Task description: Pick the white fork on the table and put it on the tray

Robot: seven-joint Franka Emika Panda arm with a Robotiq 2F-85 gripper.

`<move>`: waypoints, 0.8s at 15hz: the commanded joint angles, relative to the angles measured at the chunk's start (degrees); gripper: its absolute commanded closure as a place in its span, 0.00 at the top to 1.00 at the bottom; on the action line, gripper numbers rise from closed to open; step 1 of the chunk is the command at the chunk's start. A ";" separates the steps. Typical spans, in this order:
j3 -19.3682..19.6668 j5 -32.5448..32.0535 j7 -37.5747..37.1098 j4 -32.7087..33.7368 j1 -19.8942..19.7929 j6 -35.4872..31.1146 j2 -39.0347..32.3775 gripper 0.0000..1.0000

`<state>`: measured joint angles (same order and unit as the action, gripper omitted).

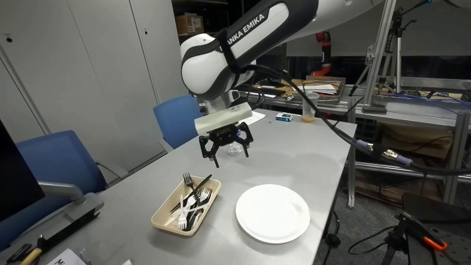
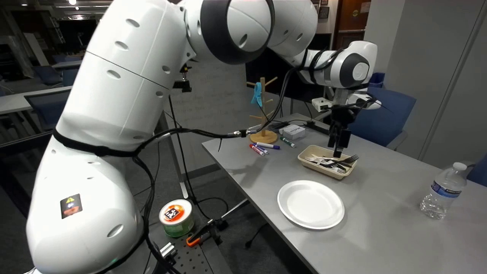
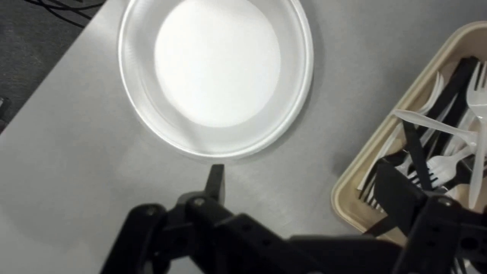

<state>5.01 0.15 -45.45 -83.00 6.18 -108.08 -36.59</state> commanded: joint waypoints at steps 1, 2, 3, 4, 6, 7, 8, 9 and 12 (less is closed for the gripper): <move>0.37 -2.05 2.63 -13.71 -0.02 -4.51 10.58 1.00; 0.51 -2.81 2.78 -16.36 -0.03 -6.76 12.61 1.00; 0.51 -3.52 2.65 -19.07 0.07 -8.86 14.78 1.00; 0.44 -4.29 2.60 -21.79 0.13 -11.68 16.79 1.00; 0.30 -6.37 2.05 -27.36 0.46 -18.01 20.83 1.00; 0.19 -7.37 1.87 -30.28 0.48 -20.90 22.93 1.00; -0.11 -7.67 2.11 -33.17 0.27 -23.71 25.11 1.00; -0.31 -8.15 2.10 -36.12 0.14 -26.54 27.21 1.00; -1.10 -8.41 2.53 -43.89 -0.51 -34.10 33.07 1.00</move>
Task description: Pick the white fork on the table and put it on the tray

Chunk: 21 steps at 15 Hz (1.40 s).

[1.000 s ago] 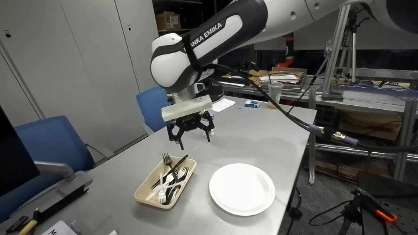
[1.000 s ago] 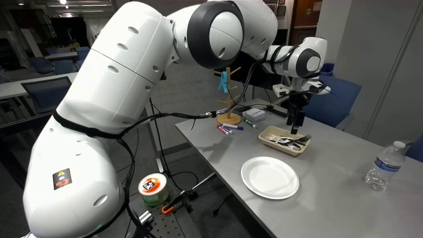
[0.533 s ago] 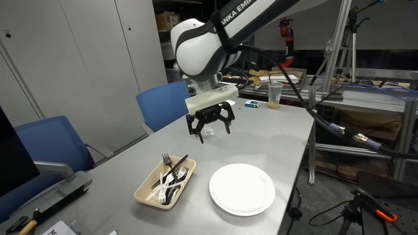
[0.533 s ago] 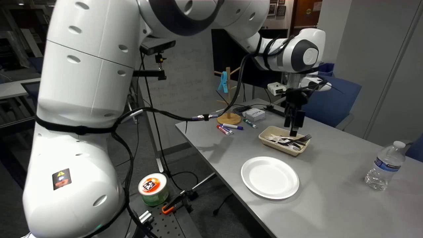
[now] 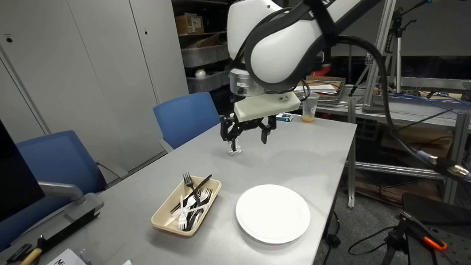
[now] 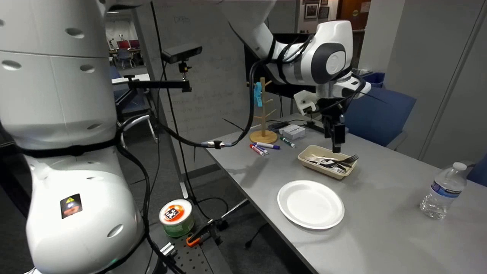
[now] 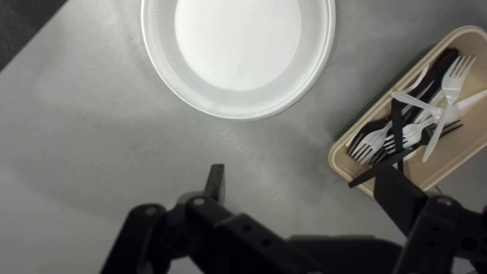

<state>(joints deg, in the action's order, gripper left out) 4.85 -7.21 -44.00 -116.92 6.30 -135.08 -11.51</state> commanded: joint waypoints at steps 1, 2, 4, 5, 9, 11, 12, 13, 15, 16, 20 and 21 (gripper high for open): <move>-1.31 -0.59 1.73 -11.84 -0.89 -8.61 9.40 1.00; -1.67 -0.12 2.55 -13.58 -1.13 -9.92 10.77 1.00; -2.21 0.34 3.50 -16.44 -1.48 -12.02 13.04 1.00; -2.51 0.75 3.99 -17.64 -1.64 -12.84 14.01 1.00; -3.45 2.18 5.56 -21.09 -2.10 -15.03 16.77 1.00; -3.81 2.74 6.02 -22.19 -2.31 -15.31 17.70 1.00; -3.97 2.74 5.87 -22.56 -2.46 -15.05 18.10 1.00; -4.14 2.60 5.63 -22.93 -2.66 -14.70 18.46 1.00; -4.53 2.66 5.71 -23.49 -3.09 -14.20 19.07 1.00; -4.95 1.73 4.28 -21.38 -3.32 -13.60 16.77 1.00; -5.21 1.76 4.30 -22.04 -3.70 -13.60 17.39 1.00; -5.23 1.77 4.30 -22.15 -3.71 -13.60 17.47 1.00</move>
